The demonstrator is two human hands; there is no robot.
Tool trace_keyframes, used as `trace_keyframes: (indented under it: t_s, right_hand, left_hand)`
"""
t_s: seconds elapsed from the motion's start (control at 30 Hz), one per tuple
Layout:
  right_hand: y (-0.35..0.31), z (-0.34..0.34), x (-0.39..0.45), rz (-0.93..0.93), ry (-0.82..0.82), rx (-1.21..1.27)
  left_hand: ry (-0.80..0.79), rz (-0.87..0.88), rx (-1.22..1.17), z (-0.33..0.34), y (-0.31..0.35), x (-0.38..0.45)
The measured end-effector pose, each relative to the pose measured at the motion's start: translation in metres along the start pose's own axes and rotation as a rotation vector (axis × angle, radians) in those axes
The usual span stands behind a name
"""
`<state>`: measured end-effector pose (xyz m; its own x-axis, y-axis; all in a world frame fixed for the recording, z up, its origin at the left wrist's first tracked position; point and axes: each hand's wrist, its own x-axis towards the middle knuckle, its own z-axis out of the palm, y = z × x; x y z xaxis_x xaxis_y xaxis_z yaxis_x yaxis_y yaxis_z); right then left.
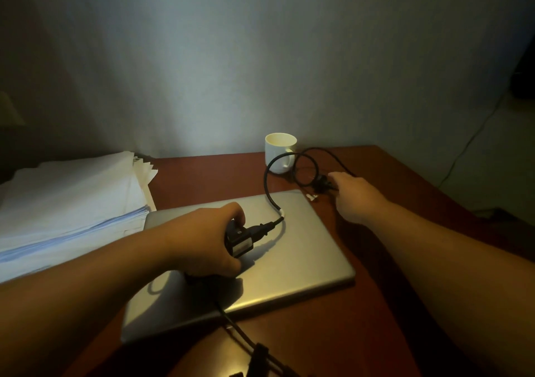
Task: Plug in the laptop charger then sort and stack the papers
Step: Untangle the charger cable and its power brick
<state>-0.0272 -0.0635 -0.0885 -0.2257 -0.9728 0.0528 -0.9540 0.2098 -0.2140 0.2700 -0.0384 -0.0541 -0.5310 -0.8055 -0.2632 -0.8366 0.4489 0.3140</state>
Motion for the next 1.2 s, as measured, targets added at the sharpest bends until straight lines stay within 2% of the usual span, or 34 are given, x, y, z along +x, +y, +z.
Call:
trace_keyframes:
  t_s: [0.1, 0.23, 0.43, 0.7, 1.0, 1.2]
  right_hand:
    - [0.005, 0.011, 0.01, 0.02, -0.05, -0.069]
    - [0.006, 0.015, 0.015, 0.084, -0.028, -0.168]
    - [0.0, -0.005, 0.012, 0.226, 0.159, -0.234]
    - [-0.009, -0.048, -0.004, 0.287, 0.45, 0.014]
    - [-0.069, -0.103, -0.028, 0.168, 0.704, 0.266]
    - [-0.126, -0.127, -0.04, 0.039, 0.804, 0.377]
  left_hand:
    - [0.004, -0.003, -0.014, 0.004, -0.005, 0.003]
    - [0.004, 0.009, -0.011, 0.005, -0.01, 0.005]
    - [0.067, 0.048, 0.055, 0.001, -0.011, 0.0]
    - [0.108, 0.093, -0.055, -0.002, -0.014, -0.014]
    - [0.166, 0.111, -0.211, -0.008, -0.032, -0.049]
    - [0.224, 0.077, -0.31, -0.013, -0.05, -0.08]
